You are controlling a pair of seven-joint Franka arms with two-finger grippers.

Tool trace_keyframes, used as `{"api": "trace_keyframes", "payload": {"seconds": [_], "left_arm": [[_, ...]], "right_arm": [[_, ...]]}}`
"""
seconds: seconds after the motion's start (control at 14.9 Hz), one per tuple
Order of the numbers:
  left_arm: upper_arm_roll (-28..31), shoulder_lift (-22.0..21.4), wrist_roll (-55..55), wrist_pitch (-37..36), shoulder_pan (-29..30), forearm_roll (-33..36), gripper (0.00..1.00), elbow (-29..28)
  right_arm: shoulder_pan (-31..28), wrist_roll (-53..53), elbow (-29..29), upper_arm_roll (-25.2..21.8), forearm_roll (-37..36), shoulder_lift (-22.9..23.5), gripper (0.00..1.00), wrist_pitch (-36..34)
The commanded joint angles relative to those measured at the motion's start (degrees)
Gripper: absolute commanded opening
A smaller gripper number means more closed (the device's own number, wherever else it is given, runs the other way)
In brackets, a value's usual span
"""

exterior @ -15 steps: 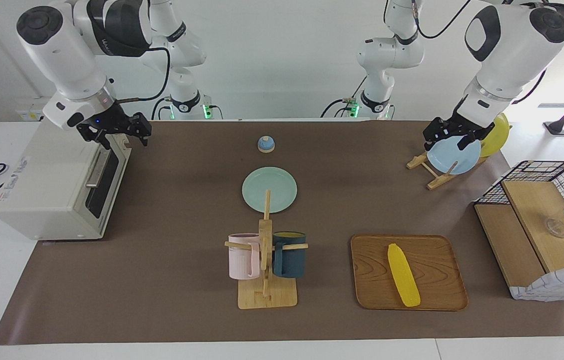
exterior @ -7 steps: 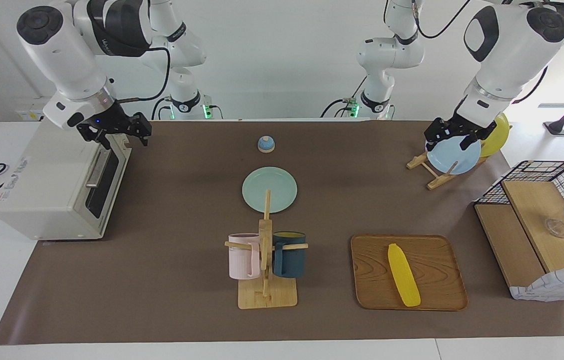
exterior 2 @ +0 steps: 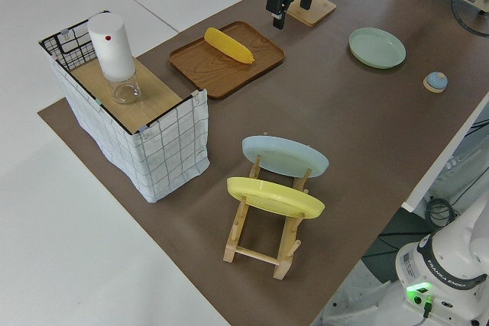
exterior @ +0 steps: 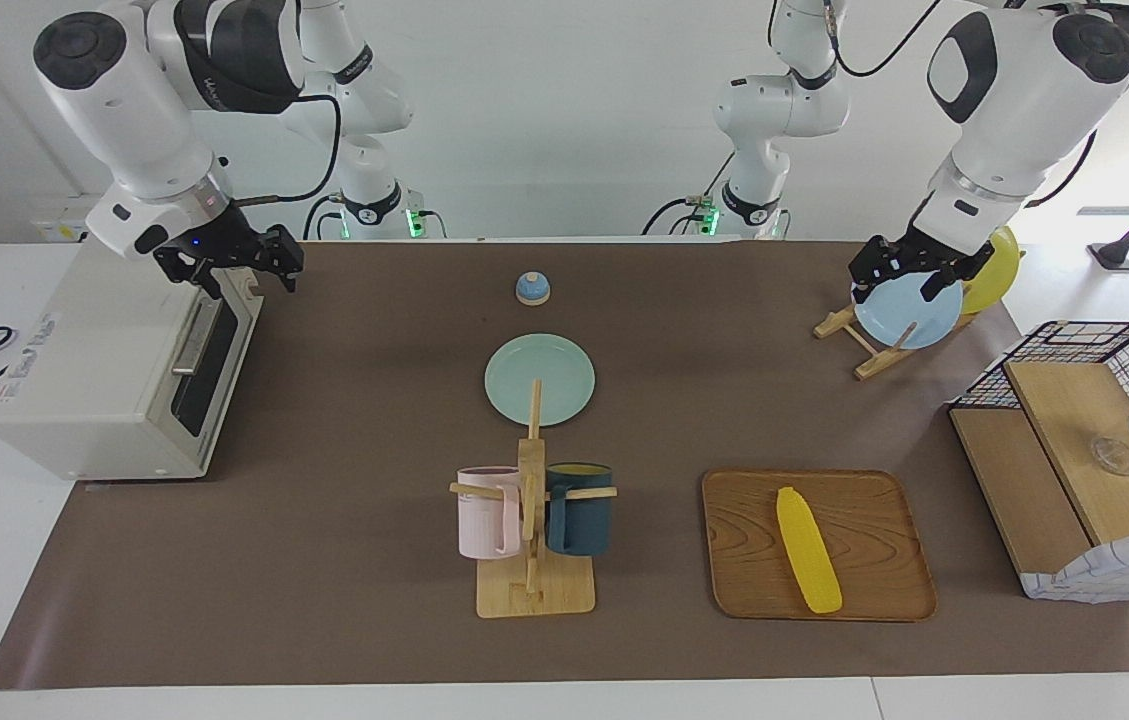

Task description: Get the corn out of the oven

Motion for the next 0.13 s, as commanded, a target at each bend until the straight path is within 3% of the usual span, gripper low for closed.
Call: {"api": "trace_keyframes", "payload": {"seconds": [0.0,0.07], "left_arm": [[-0.2,-0.6,0.3,1.0,0.0,1.3,1.0,-0.6],[-0.2,-0.7,0.3,1.0,0.0,1.3,1.0,-0.6]], "right_arm": [[-0.6,0.1,0.2,0.3,0.5,-0.1,1.0,-0.3],[-0.6,0.1,0.2,0.3,0.5,-0.1,1.0,-0.3]]}}
